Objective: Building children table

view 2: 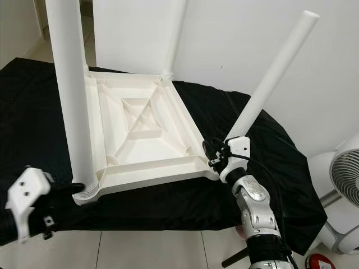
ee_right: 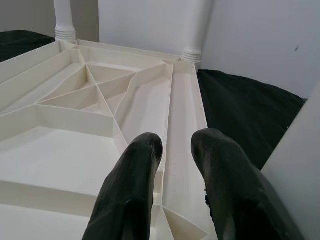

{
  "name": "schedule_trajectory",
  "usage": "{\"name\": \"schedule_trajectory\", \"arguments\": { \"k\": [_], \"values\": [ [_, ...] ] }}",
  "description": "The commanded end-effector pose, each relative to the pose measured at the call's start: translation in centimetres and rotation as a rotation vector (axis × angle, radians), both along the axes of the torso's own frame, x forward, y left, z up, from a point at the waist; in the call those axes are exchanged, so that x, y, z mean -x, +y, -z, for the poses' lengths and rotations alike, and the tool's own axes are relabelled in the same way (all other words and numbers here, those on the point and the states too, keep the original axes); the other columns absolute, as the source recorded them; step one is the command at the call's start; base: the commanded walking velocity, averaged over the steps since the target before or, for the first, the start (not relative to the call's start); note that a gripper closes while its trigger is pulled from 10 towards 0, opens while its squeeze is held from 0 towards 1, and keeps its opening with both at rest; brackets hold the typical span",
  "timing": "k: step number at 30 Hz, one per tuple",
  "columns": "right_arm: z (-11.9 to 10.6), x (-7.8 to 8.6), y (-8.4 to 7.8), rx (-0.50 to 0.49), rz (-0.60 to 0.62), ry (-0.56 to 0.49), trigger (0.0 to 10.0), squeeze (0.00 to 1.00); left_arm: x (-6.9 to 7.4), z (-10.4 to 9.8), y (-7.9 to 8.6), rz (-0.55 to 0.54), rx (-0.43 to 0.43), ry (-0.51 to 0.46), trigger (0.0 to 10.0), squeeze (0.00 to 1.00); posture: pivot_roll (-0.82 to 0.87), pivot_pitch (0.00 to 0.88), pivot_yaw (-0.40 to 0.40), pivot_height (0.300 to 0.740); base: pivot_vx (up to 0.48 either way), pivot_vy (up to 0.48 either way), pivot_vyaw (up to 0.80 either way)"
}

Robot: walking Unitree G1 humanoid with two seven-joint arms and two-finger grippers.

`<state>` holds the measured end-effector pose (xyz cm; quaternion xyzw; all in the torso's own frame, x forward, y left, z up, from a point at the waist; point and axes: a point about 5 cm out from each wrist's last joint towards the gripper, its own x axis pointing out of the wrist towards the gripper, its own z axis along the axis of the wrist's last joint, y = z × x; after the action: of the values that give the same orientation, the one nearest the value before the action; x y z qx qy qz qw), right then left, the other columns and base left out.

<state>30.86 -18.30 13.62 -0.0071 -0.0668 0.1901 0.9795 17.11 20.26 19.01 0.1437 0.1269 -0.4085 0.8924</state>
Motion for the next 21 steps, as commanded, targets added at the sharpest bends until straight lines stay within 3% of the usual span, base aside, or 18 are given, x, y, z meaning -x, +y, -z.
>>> {"name": "schedule_trajectory", "arguments": {
  "k": [1,4,6,10,11,15,19,21],
  "values": [
    [0.1,0.0,-0.5,0.013,0.011,0.001,10.0,0.00,0.2,-0.3,0.3,0.009,0.007,0.003,10.0,0.00,0.07,0.000,-0.191,0.740,0.000,0.000,0.00],
    [0.2,0.0,-0.3,0.011,0.003,0.003,10.0,0.00,0.4,-0.4,1.1,-0.020,-0.004,0.007,10.0,0.00,0.07,0.000,-0.192,0.740,0.000,0.000,0.00],
    [0.4,0.1,0.2,0.005,-0.027,0.011,10.0,0.00,-0.2,-0.3,2.9,-0.127,0.026,0.005,10.0,0.00,0.08,0.000,-0.192,0.740,0.000,0.000,0.00],
    [0.5,0.1,0.3,0.005,-0.037,0.011,10.0,0.00,-0.4,-0.1,3.4,-0.159,0.031,0.018,10.0,0.00,0.08,0.000,-0.192,0.740,0.000,0.000,0.00],
    [0.7,0.3,0.7,0.007,-0.058,0.022,10.0,0.00,-1.1,0.1,3.7,-0.228,0.013,-0.015,10.0,0.00,0.07,0.000,-0.192,0.740,0.000,0.000,0.00],
    [1.5,1.2,1.5,0.016,-0.113,0.056,10.0,0.00,-2.8,1.0,3.1,-0.381,-0.016,-0.106,10.0,0.00,0.07,0.000,-0.190,0.740,0.000,0.000,0.00],
    [1.8,1.6,1.7,-0.006,-0.127,0.070,10.0,0.00,-3.9,1.3,2.1,-0.438,0.027,-0.156,10.0,0.00,0.07,0.000,-0.187,0.740,0.000,0.000,0.00],
    [2.2,2.1,2.2,-0.015,-0.138,0.087,10.0,0.00,-5.2,1.5,1.1,-0.477,0.081,-0.177,10.0,0.00,0.07,0.000,-0.184,0.740,0.000,0.000,0.00]
  ]
}}
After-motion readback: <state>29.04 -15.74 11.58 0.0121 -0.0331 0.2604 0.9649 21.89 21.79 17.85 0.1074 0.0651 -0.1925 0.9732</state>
